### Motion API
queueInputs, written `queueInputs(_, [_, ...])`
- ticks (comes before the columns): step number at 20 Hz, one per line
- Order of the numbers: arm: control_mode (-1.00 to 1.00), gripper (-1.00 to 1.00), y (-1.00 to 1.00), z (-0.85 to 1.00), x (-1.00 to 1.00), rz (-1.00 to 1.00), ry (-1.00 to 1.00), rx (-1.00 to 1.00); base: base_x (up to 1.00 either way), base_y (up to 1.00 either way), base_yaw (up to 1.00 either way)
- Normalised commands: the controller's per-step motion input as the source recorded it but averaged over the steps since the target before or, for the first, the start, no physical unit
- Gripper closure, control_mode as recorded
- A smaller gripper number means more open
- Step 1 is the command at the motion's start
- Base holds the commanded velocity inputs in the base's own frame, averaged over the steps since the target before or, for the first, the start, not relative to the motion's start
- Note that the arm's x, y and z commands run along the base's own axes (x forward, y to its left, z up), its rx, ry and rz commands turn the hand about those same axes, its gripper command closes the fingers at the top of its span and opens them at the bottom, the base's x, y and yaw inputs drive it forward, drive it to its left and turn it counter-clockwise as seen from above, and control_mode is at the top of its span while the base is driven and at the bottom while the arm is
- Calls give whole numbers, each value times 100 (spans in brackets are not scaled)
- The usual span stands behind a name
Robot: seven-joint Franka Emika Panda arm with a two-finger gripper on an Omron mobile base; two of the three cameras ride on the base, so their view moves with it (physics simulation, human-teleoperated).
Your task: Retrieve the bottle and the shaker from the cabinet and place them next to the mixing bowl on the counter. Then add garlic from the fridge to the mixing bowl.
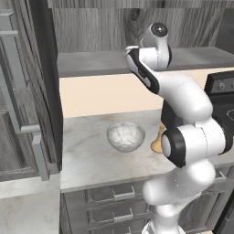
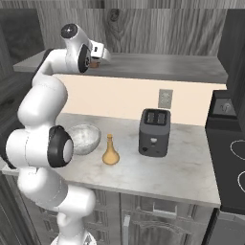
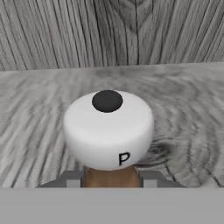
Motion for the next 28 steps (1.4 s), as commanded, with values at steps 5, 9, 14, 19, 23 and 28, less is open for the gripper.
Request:
queueInputs(5, [-100,100,6,-20,-100,7,0,0,0,0,0])
queueInputs(9, [-100,100,16,-7,-100,9,0,0,0,0,0])
queueInputs(14, [-100,100,29,-18,-99,14,10,0,0,0,0])
queueInputs(19, [-100,100,33,-33,-87,15,18,0,0,0,0])
queueInputs(23, [-100,100,27,-47,-75,17,25,0,0,0,0])
queueInputs(28, [-100,100,36,-66,-49,14,31,0,0,0,0])
